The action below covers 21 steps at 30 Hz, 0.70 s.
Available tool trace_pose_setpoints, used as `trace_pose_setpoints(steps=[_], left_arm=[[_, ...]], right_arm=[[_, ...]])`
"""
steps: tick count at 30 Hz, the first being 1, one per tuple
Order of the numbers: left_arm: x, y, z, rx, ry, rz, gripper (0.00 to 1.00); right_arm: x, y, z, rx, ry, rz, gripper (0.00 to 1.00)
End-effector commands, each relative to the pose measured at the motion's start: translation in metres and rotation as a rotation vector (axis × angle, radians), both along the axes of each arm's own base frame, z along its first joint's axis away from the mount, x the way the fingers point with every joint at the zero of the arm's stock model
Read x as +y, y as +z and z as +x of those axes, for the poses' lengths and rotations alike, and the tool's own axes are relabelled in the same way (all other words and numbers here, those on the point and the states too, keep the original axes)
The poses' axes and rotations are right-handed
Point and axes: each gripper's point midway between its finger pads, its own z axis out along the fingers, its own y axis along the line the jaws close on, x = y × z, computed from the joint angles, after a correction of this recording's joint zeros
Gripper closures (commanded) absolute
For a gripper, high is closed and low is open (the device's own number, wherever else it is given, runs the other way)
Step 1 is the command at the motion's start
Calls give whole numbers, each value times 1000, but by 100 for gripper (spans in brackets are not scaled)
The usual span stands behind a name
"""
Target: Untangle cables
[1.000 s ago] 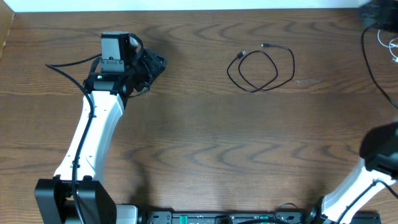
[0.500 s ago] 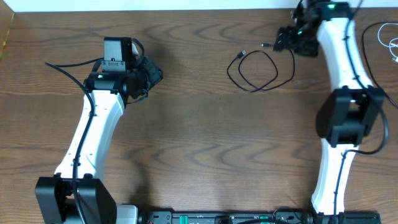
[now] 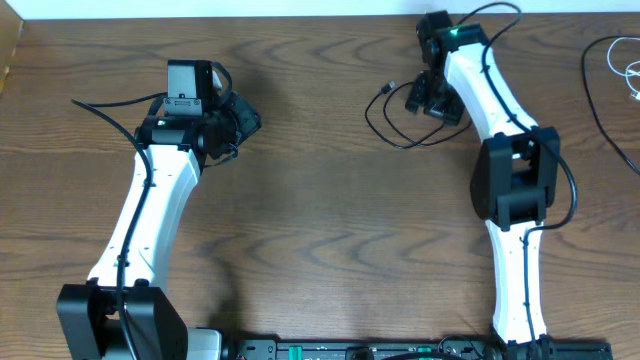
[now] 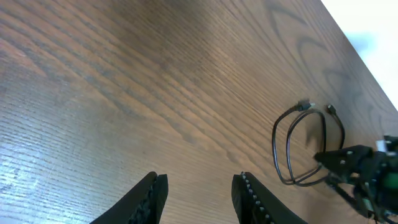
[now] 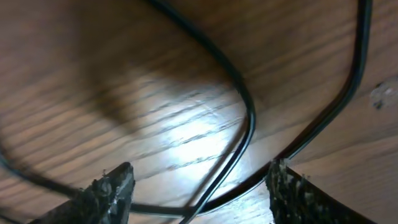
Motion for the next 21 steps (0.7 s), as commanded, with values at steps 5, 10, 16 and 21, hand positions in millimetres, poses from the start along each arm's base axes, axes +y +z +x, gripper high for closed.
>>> trace_pose_setpoints(steps=[5,10,16,21], left_arm=[[2,-1,3,-1,-1,17,60],[2,-1,2,3,-1,17,60],[2,-1,2,3,-1,17,60],[2,-1,2,3,-1,18,60]], right_arm=[[-8,-27,-16,59,-54,-28,39],[-10,-42,-28,101,-53,-29,42],[-13,-51,-41,144,-42,-39,42],[-16,-61,-59,212,28,-49,40]])
